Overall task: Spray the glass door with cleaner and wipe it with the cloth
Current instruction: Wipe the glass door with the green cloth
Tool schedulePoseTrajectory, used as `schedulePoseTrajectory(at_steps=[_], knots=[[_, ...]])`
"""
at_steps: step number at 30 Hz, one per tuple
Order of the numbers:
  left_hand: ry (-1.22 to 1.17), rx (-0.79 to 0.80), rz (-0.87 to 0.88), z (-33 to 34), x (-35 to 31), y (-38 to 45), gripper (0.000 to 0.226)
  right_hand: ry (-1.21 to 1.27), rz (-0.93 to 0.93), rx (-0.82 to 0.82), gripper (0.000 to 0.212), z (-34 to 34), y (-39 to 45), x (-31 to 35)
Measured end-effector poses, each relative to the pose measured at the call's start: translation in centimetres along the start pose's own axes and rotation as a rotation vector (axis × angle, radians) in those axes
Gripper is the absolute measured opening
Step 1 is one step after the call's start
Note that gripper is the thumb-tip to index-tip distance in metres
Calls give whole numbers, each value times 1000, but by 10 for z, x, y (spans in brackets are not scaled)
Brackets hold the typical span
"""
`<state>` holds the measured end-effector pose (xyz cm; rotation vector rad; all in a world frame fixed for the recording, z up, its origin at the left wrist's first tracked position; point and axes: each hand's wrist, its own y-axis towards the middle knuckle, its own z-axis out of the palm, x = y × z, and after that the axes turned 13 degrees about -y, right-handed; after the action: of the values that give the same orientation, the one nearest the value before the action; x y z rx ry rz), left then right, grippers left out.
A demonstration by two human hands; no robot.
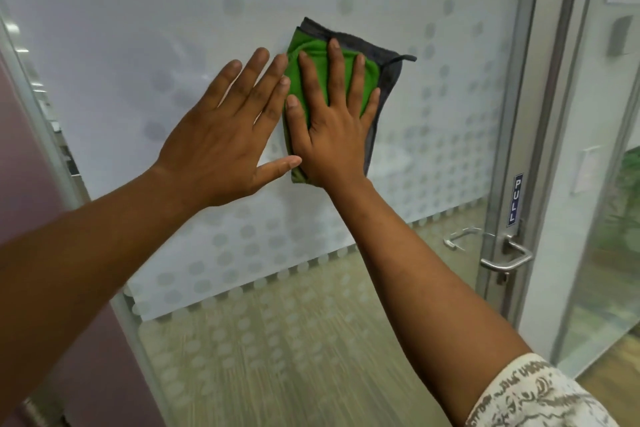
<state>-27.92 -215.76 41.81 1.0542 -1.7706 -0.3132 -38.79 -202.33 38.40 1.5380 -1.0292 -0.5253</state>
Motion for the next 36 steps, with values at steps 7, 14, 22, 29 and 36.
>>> schedulePoseTrajectory(at_steps=[7,14,22,29,36], knots=[[-13,19,-16,17,-25,28,92,-8,50,-6,59,2,36,-51],[15,74,-45,39,-39,37,93,31,265,0,58,10,57,-117],[33,96,-45,42,-38,38,93,122,696,62,52,30,3,-211],[4,90,-47,41,-40,40,91,214,1044,67,49,49,-63,-225],[12,76,-39,42,-39,38,91,250,1180,75,50,56,-108,-193]])
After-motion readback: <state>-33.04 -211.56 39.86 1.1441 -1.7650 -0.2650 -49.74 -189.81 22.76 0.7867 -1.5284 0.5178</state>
